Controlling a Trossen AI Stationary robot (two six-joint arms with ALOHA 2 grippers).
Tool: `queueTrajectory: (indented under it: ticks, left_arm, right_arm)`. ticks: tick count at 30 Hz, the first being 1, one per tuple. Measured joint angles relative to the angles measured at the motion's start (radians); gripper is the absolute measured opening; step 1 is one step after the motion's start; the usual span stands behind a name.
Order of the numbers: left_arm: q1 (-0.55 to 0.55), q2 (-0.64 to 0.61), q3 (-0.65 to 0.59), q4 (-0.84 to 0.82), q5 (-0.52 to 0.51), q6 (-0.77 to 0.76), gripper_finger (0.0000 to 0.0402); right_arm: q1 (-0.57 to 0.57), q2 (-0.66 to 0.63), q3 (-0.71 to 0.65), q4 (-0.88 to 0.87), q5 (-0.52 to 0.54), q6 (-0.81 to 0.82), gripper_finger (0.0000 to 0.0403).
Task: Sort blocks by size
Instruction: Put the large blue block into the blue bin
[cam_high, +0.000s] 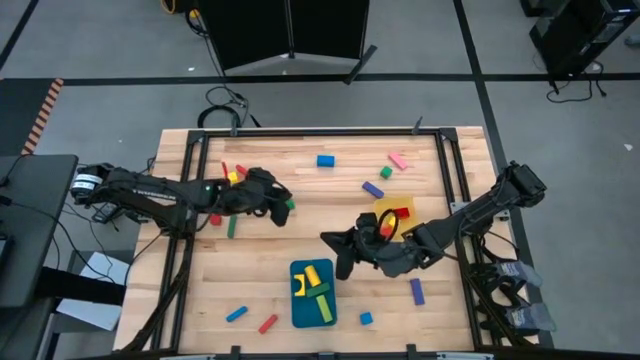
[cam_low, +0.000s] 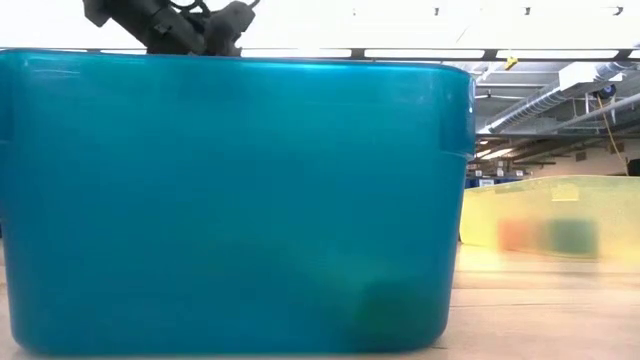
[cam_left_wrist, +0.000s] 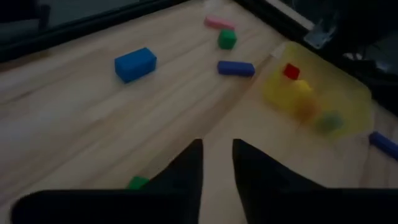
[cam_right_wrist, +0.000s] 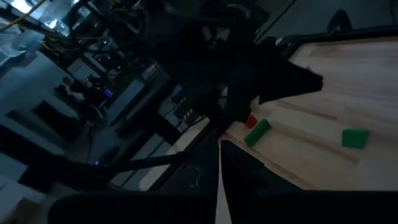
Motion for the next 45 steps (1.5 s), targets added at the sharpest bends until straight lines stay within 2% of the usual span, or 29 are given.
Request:
queueTrajectory:
  ticks: [4, 8, 12, 17, 23, 30, 35, 39, 42, 45]
  left_arm:
    - [-0.002, -0.011, 0.004, 0.014, -0.022, 0.008, 0.0139]
    - [-0.01, -0.049, -0.004, 0.028, -0.055, 0.033, 0.0157]
    - [-0.022, -0.107, -0.037, 0.041, -0.064, 0.043, 0.0158]
    - [-0.023, -0.124, -0.091, -0.014, -0.066, -0.02, 0.0158]
    - [-0.05, -0.155, -0.156, 0.076, -0.078, -0.018, 0.0158]
    - [-0.091, -0.229, -0.215, 0.092, -0.083, -0.012, 0.0158]
    - [-0.11, -0.277, -0.275, 0.137, -0.091, -0.011, 0.0158]
    - [-0.119, -0.298, -0.335, 0.278, -0.091, 0.016, 0.0158]
    - [-0.121, -0.297, -0.361, 0.336, -0.084, 0.02, 0.0158]
    - [-0.121, -0.296, -0.385, 0.359, -0.082, 0.019, 0.0158]
  right_arm:
    - [-0.017, 0.0, 0.0, 0.002, -0.02, -0.049, 0.0027]
    - [-0.047, 0.0, 0.0, -0.022, -0.015, -0.169, 0.0029]
    - [-0.08, 0.0, 0.0, -0.162, -0.069, -0.21, 0.0027]
    - [-0.132, 0.001, -0.001, -0.375, -0.163, -0.144, 0.0029]
    - [-0.204, 0.001, -0.001, -0.442, -0.259, -0.188, 0.0027]
    - [-0.304, 0.001, -0.001, -0.548, -0.273, -0.24, 0.0027]
    - [-0.414, 0.017, -0.001, -0.548, -0.381, -0.316, 0.0031]
    - [-0.533, 0.05, -0.001, -0.55, -0.477, -0.385, 0.0042]
    - [-0.638, 0.091, -0.001, -0.543, -0.583, -0.438, 0.0065]
    - [-0.728, 0.14, 0.001, -0.501, -0.707, -0.568, 0.0102]
